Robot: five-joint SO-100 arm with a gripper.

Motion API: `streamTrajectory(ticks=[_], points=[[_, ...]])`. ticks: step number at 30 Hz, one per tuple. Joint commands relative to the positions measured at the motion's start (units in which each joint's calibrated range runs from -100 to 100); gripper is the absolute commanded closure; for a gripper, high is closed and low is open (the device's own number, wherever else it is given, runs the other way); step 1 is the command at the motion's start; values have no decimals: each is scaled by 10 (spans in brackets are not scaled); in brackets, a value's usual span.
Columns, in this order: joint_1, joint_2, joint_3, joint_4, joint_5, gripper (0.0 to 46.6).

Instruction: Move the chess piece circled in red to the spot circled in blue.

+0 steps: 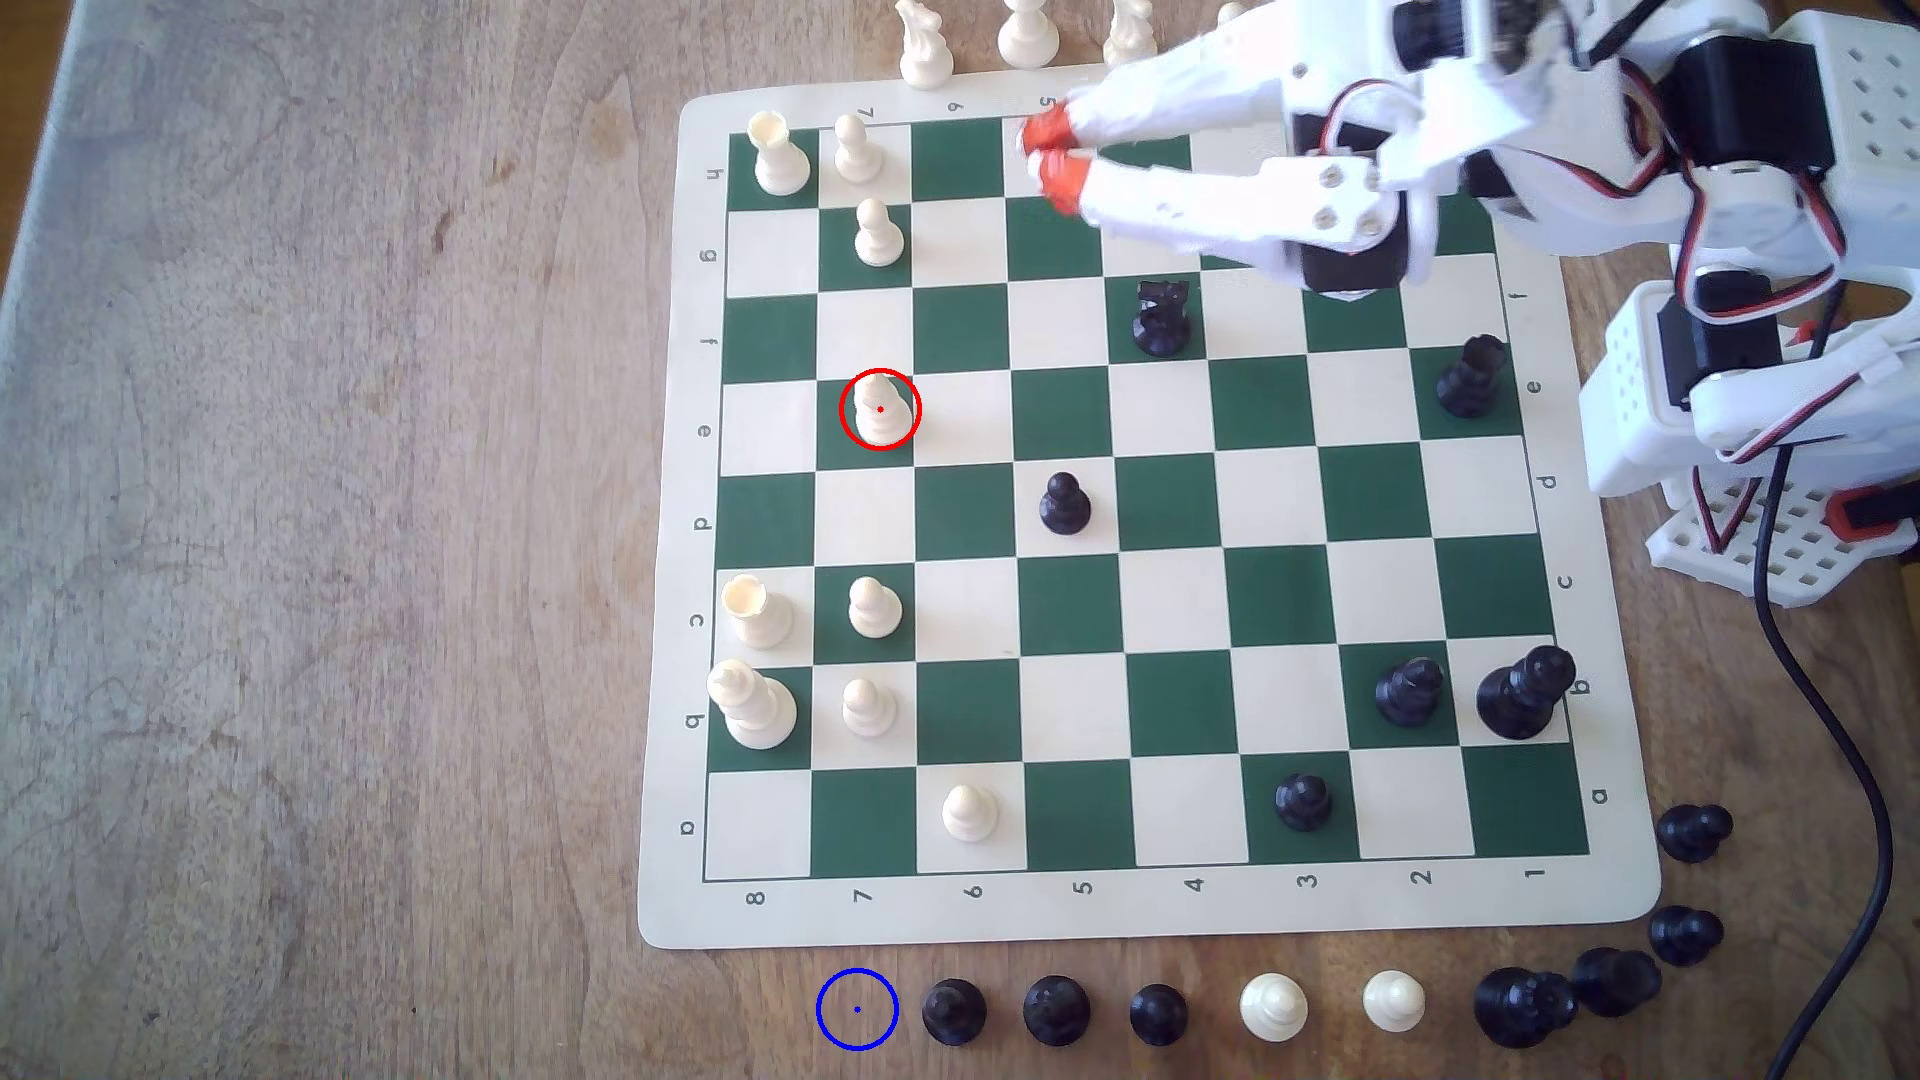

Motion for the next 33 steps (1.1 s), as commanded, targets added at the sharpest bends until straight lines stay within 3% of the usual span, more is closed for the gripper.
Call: streamTrajectory(ticks=[1, 3, 7, 11, 13, 21, 26, 33], points=[[-5, 55, -109, 45, -24, 417], [9, 119, -177, 113, -50, 402], [11, 239, -318, 258, -80, 402], [3, 298, -342, 258, -85, 383], [1, 364, -411, 300, -94, 372], [26, 520, -565, 361, -106, 346], [33, 594, -634, 415, -99, 337], [41, 668, -654, 421, -97, 298]])
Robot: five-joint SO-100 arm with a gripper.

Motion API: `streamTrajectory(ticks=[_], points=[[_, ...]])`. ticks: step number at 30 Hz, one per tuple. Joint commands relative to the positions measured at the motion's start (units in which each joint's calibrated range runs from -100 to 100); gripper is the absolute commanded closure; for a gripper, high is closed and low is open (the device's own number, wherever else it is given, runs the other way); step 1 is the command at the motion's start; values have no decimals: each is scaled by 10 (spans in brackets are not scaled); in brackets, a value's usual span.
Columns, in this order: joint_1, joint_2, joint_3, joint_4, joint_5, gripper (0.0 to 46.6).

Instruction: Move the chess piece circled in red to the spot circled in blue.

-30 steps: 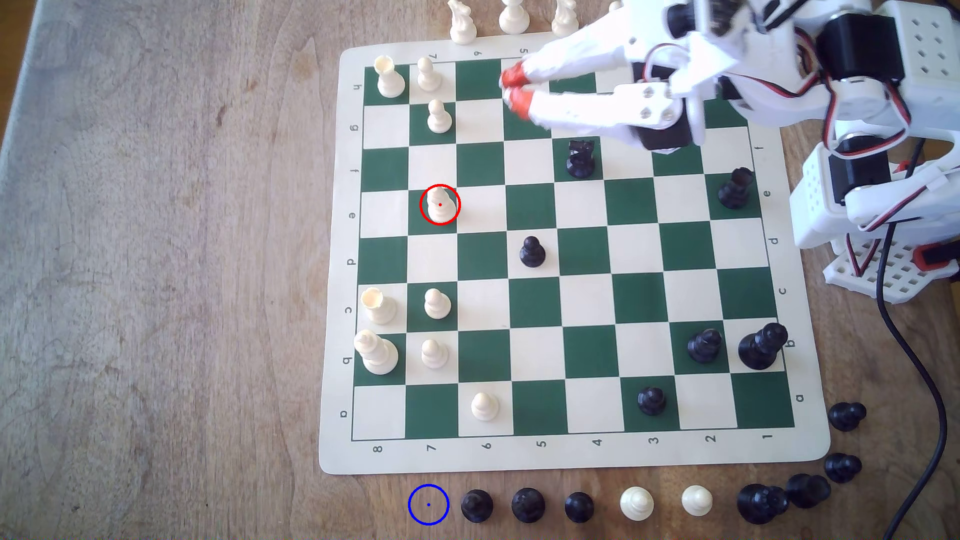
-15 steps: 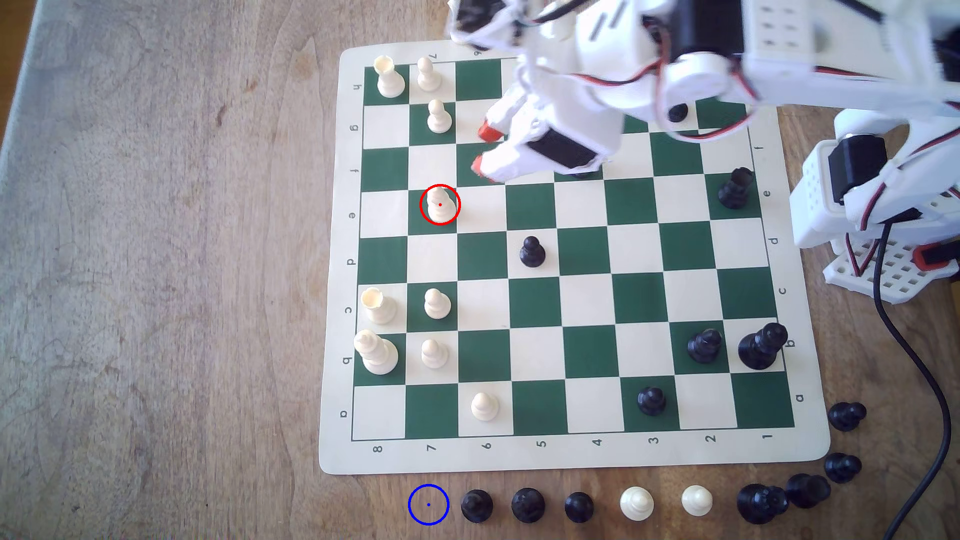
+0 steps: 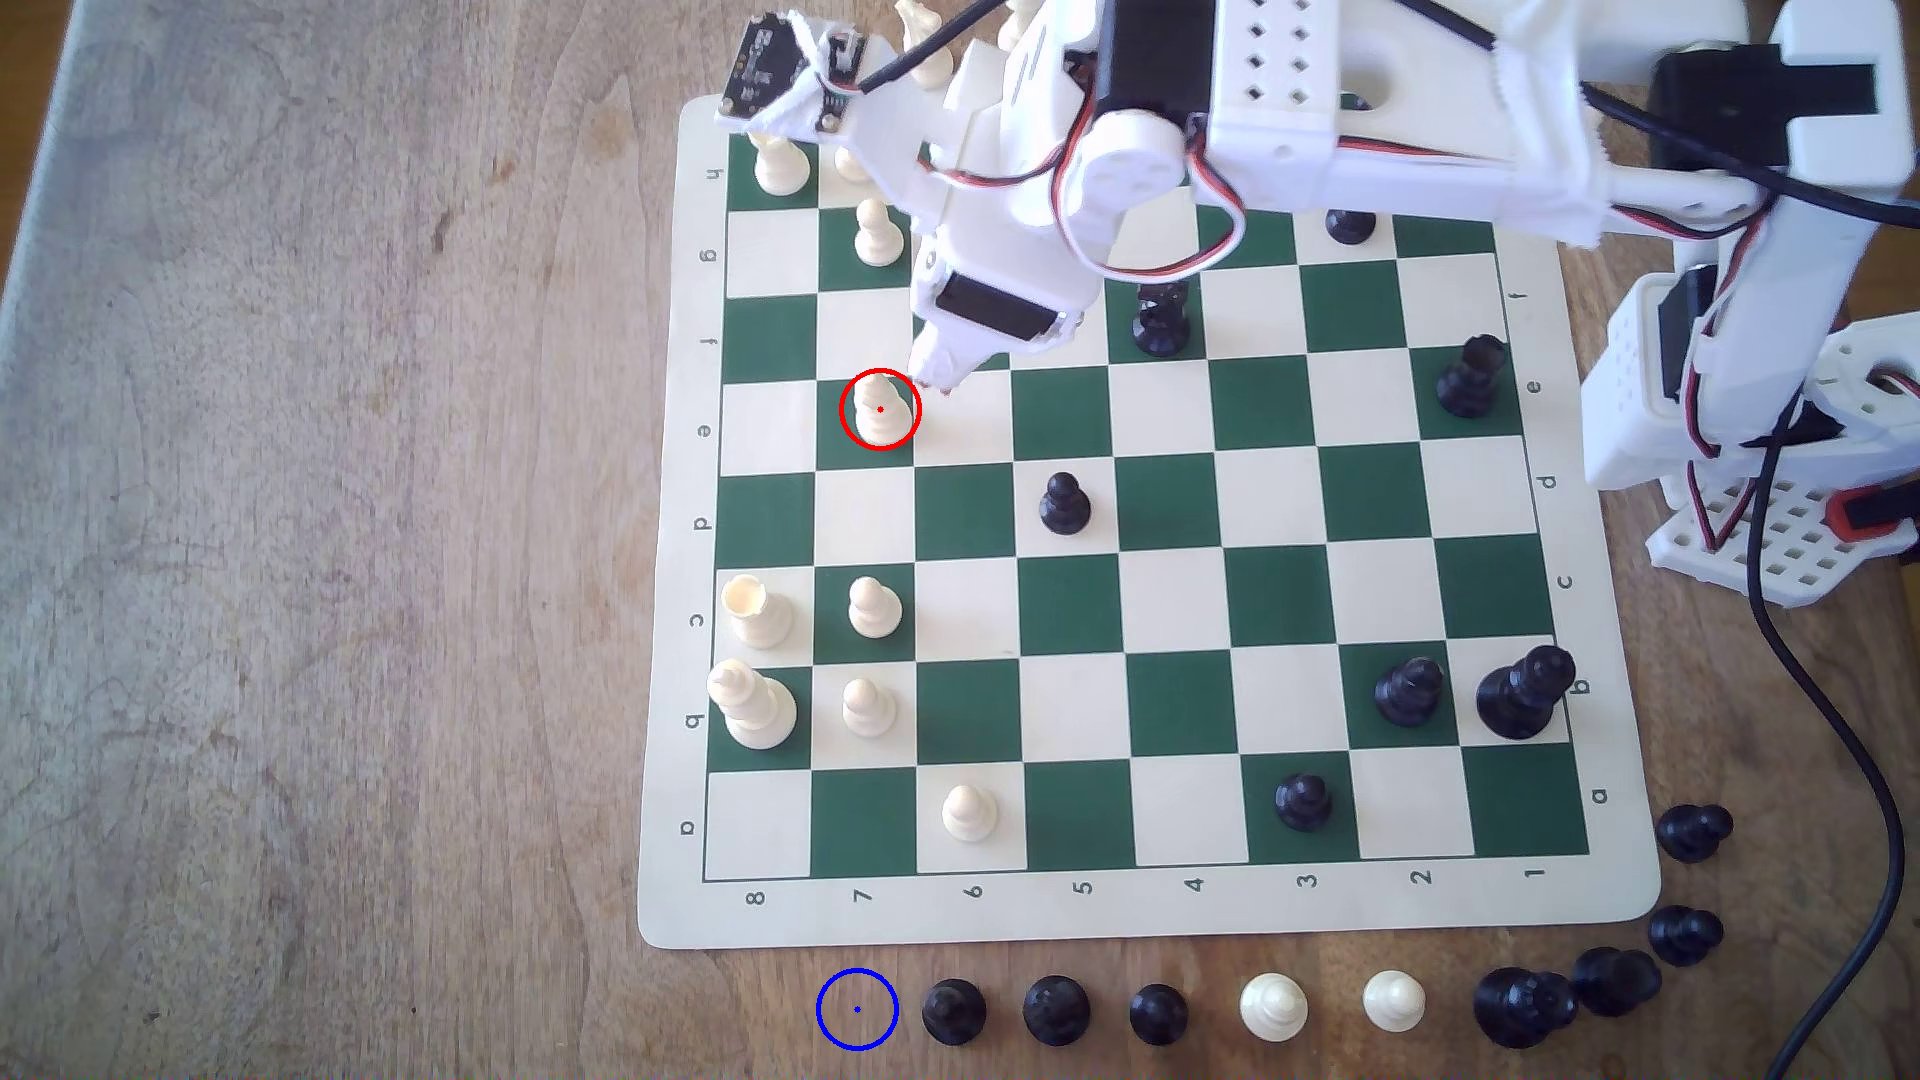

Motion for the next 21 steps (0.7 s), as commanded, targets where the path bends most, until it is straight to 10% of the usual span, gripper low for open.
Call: streamTrajectory(ticks=[1, 21], points=[[13, 42, -96, 9, 3, 297], [4, 161, -235, -3, -5, 268]])
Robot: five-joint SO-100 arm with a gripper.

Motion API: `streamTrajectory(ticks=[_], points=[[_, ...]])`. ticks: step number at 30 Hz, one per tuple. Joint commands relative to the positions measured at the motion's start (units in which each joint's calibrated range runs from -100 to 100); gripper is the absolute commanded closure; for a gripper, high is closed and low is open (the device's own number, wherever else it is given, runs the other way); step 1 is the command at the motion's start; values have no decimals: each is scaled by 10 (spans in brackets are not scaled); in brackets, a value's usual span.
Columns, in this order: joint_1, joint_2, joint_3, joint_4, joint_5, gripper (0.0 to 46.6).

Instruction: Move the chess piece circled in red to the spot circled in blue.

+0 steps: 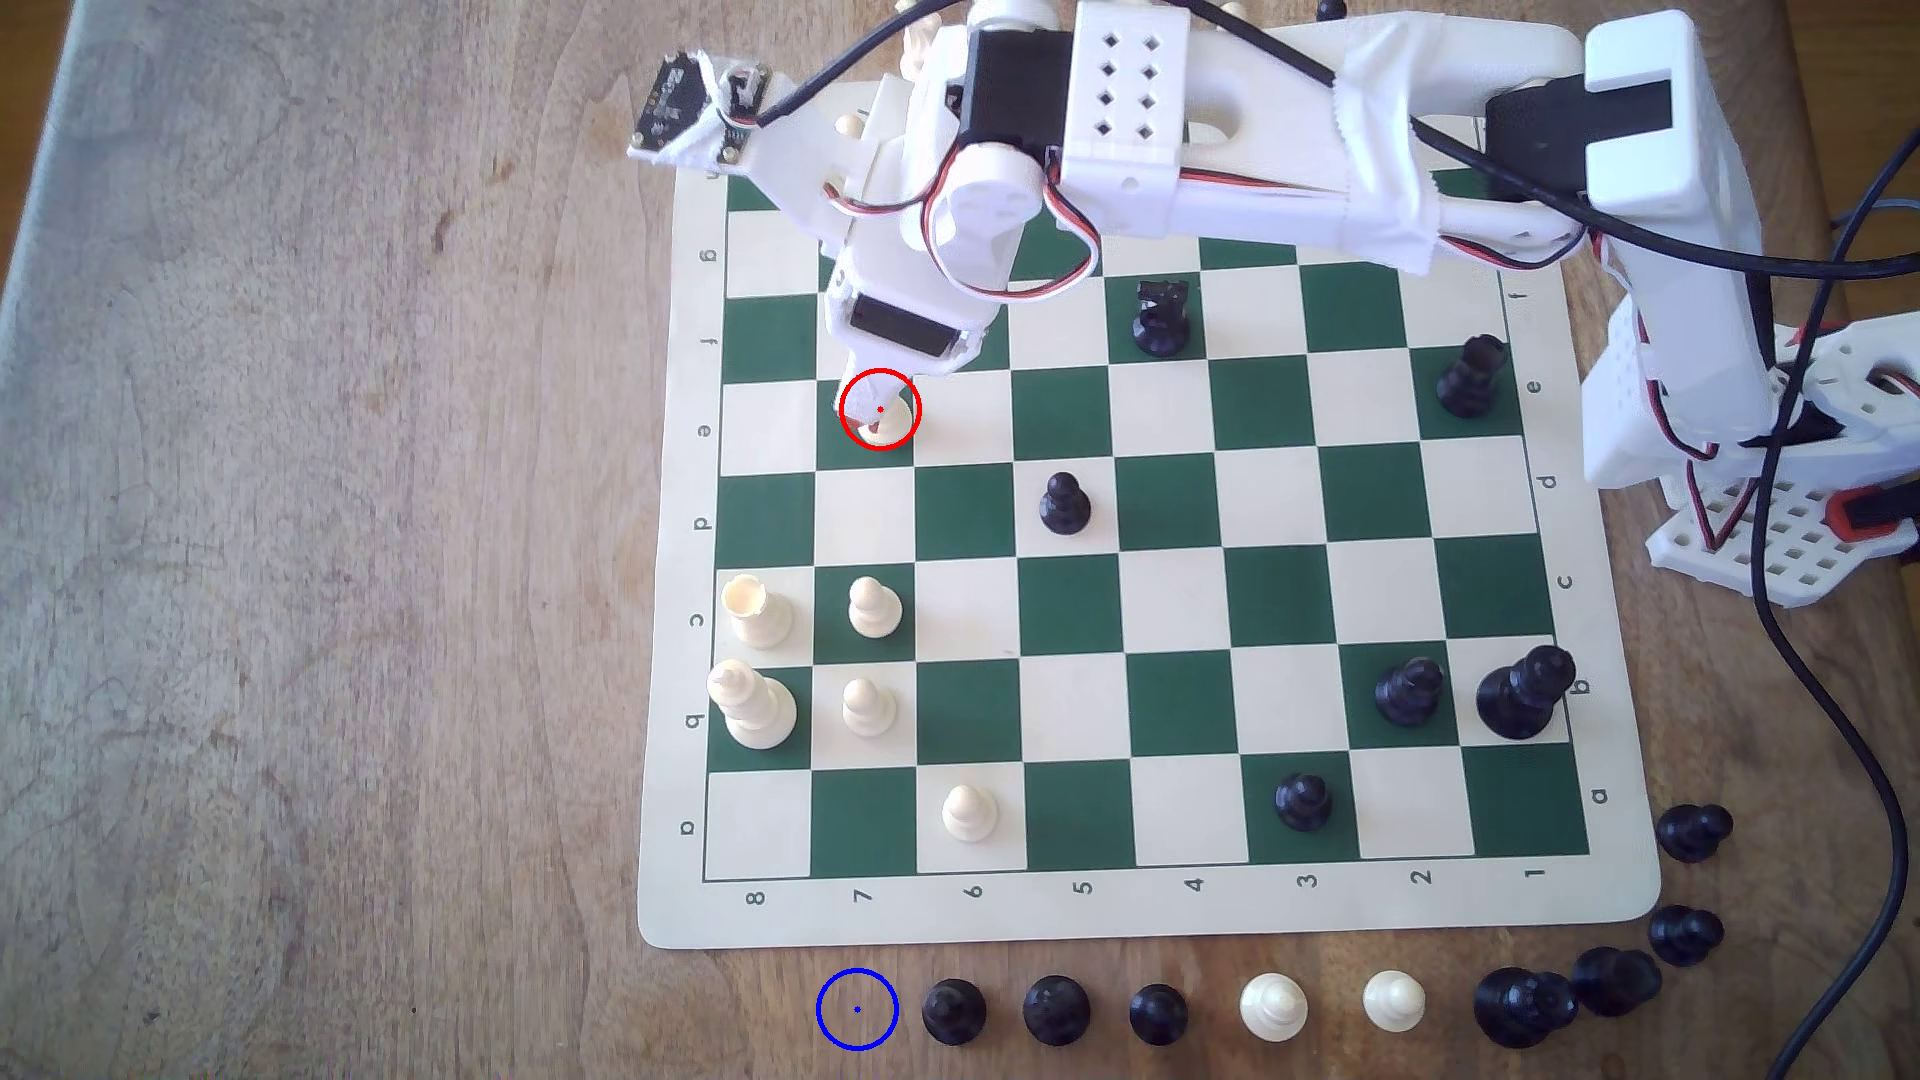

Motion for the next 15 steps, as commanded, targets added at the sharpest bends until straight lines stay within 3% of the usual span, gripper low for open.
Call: streamTrajectory(ticks=[1, 15], points=[[-2, -4, -51, -20, 1, 272], [-3, 94, -153, 4, 4, 307]])
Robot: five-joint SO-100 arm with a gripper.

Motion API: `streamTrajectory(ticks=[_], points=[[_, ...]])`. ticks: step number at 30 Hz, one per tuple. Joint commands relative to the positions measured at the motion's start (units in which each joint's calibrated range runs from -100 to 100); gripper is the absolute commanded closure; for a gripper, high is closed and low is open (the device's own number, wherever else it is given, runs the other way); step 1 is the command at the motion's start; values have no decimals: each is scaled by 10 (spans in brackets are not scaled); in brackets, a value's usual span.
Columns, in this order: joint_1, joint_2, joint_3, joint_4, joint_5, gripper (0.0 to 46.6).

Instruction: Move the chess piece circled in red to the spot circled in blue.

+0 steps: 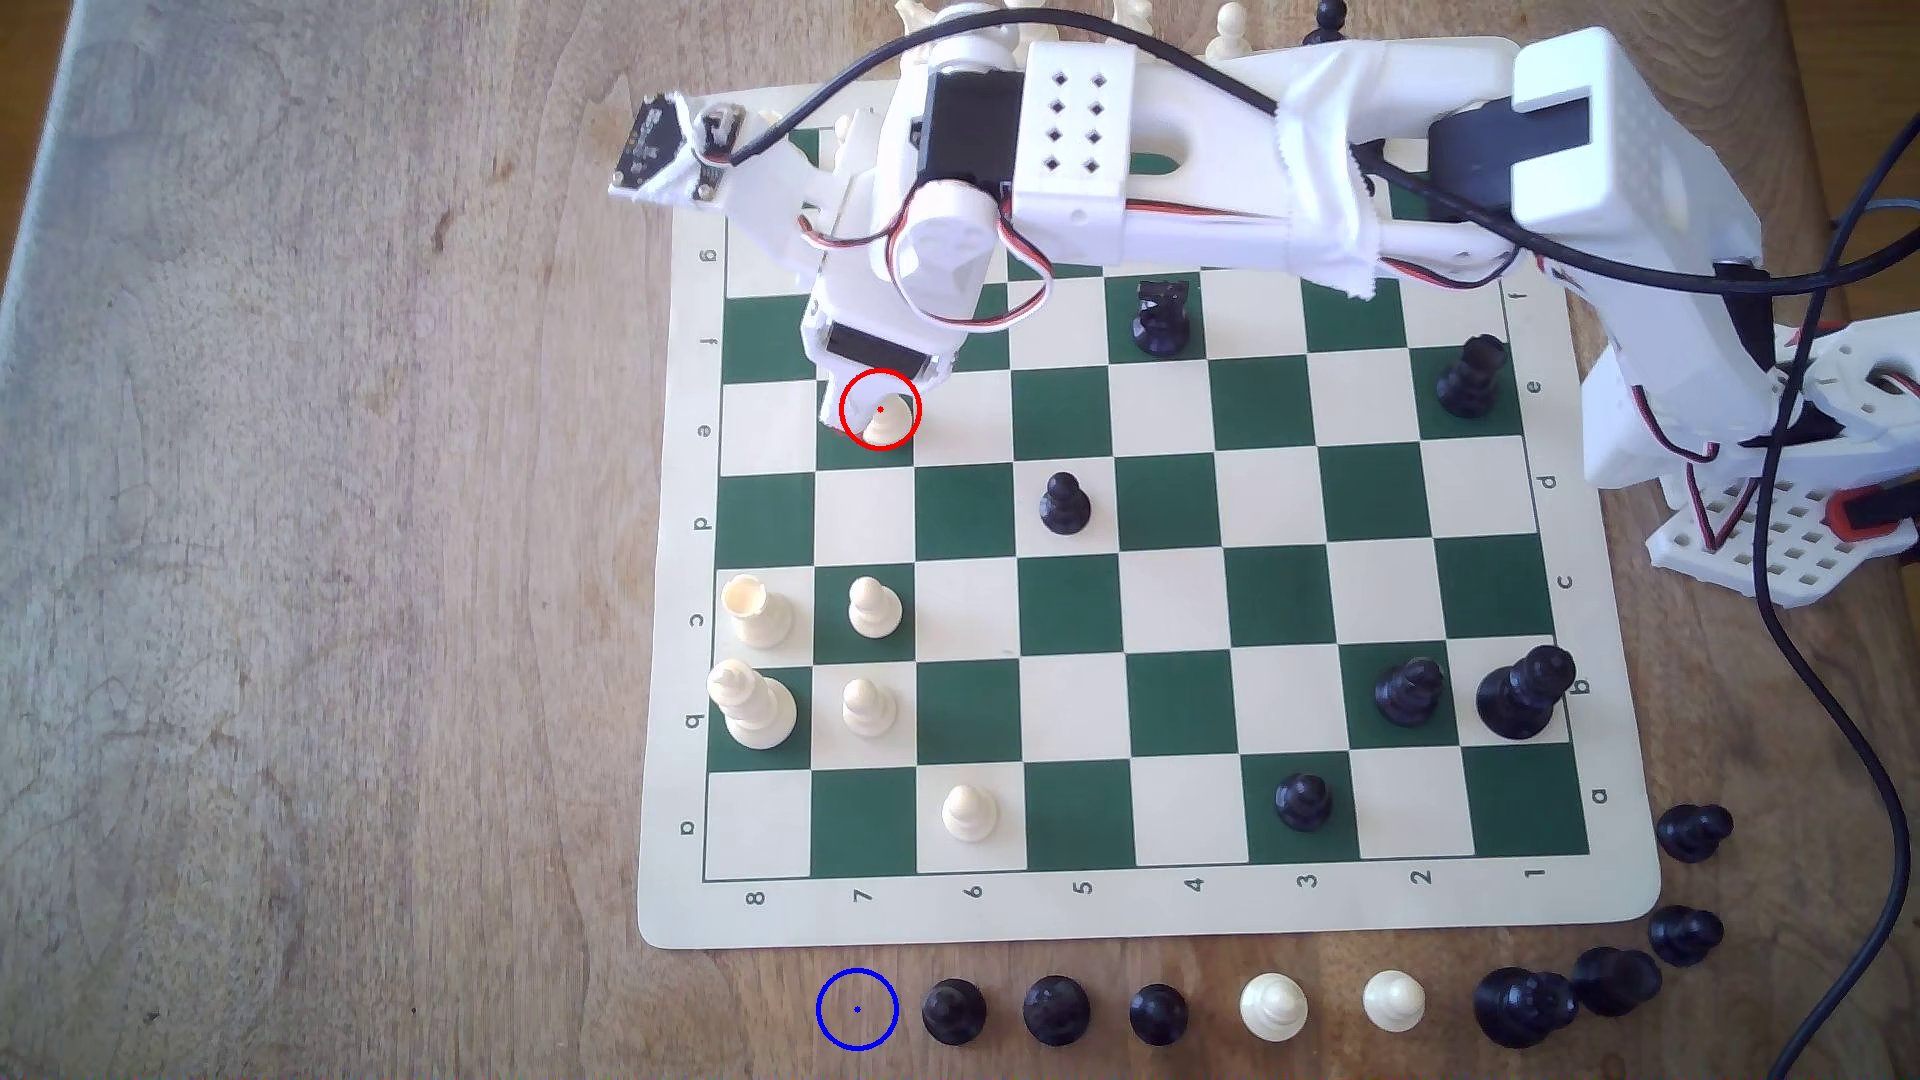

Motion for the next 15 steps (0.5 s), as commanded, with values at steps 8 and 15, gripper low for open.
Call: streamTrajectory(ticks=[8, 15], points=[[-5, 11, -80, 7, 0, 332], [-9, 24, -80, 7, 0, 328]])
